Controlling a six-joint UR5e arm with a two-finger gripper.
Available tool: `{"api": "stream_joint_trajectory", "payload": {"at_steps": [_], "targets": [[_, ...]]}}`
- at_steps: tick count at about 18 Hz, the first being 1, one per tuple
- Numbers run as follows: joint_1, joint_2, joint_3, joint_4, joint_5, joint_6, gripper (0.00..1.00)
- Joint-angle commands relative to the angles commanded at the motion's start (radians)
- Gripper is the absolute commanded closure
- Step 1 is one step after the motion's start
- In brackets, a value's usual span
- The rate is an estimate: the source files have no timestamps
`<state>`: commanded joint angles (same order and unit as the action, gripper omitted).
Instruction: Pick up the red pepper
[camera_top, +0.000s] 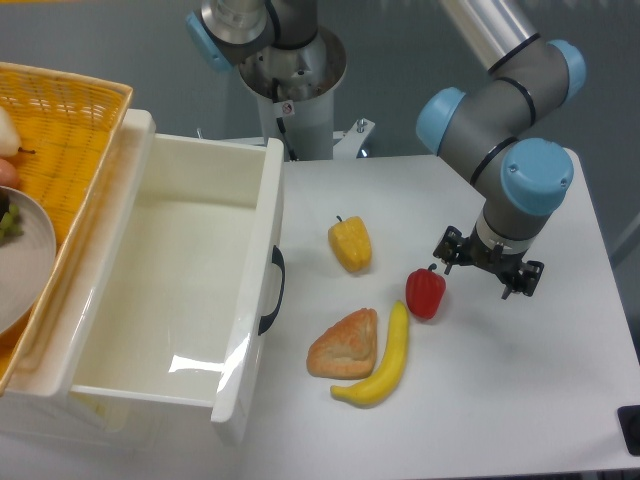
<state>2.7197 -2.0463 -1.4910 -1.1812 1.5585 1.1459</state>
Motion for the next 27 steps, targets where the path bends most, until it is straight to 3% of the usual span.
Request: {"api": "stream_joint_trajectory", "payload": {"at_steps": [16, 21, 27], "targets": [[-0.002, 0.003, -0.061, 0.000, 0.006, -0.031, 0.00], [-0.006, 0.000, -0.075, -0.002, -0.023, -0.218, 0.00], [-0.038, -0.011, -0.081, 0.000, -0.026, -0.299, 0.00]]}}
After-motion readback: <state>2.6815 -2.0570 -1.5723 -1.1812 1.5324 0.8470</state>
